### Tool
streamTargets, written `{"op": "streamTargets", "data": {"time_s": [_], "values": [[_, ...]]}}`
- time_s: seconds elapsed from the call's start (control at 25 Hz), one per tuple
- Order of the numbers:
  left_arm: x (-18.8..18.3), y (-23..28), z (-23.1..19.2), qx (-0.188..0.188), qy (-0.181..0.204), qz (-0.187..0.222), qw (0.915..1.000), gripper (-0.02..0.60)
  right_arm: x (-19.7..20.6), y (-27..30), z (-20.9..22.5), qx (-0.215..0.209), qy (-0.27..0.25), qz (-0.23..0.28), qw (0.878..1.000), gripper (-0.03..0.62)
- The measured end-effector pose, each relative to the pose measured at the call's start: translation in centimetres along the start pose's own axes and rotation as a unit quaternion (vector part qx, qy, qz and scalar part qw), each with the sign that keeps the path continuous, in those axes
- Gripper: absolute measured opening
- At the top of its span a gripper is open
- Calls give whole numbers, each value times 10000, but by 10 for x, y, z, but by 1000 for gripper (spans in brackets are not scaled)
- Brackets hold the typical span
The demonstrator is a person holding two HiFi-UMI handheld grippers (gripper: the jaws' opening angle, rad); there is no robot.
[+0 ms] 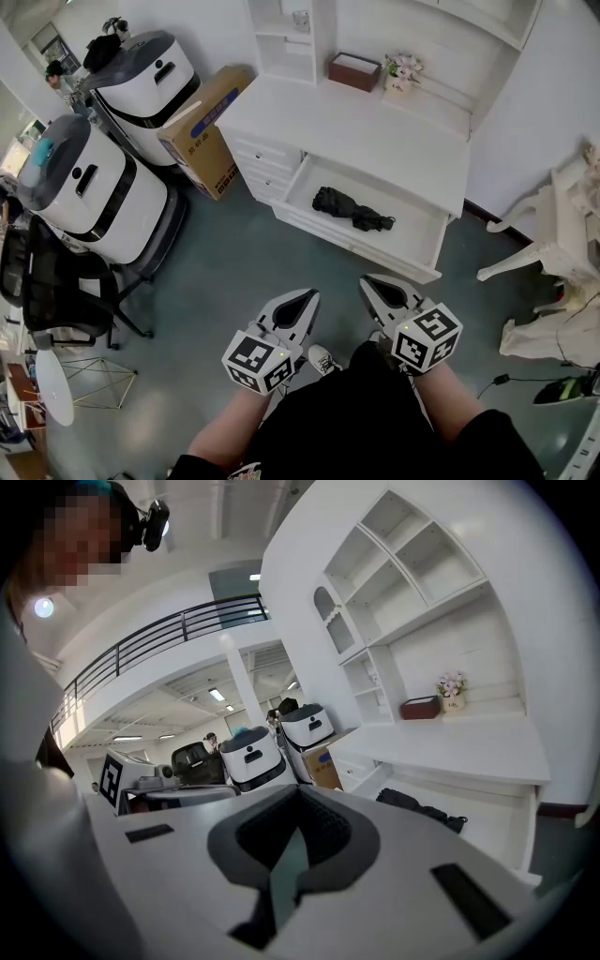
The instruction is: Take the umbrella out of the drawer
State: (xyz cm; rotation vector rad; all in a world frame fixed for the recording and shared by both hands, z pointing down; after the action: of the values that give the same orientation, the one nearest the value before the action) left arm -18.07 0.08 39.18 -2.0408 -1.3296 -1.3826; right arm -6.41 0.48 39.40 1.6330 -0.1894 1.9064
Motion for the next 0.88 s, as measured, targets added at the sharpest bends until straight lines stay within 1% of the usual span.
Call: {"op": "streamTargets", "data": {"time_s": [0.16,0.4,0.68,0.88], "values": [[1,1,0,26,-2,14,10000,3,1,1,-2,3,-35,-28,10000,2],[-2,8,0,33,-9,45,10000,3,-2,5,7,20,-67,-75,9999,2],[-11,23,-6,-46,-63,129,9999,3,-12,23,28,-106,-165,-149,9997,2],[-12,46,-14,-81,-153,133,9998,3,-14,35,52,-142,-244,-272,9992,2]]}}
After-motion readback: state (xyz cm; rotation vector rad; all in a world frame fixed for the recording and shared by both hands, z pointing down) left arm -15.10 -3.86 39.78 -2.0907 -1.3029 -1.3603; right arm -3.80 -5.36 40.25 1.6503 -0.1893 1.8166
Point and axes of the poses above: the fingertips, and each gripper's own axes: y forward along the fingers, z to its right, x out of its underside, the point moved 2 cm from there along -y, backward along the fingers, and after that the axes turned 9 degrees about -y, right-handed, at the moved point
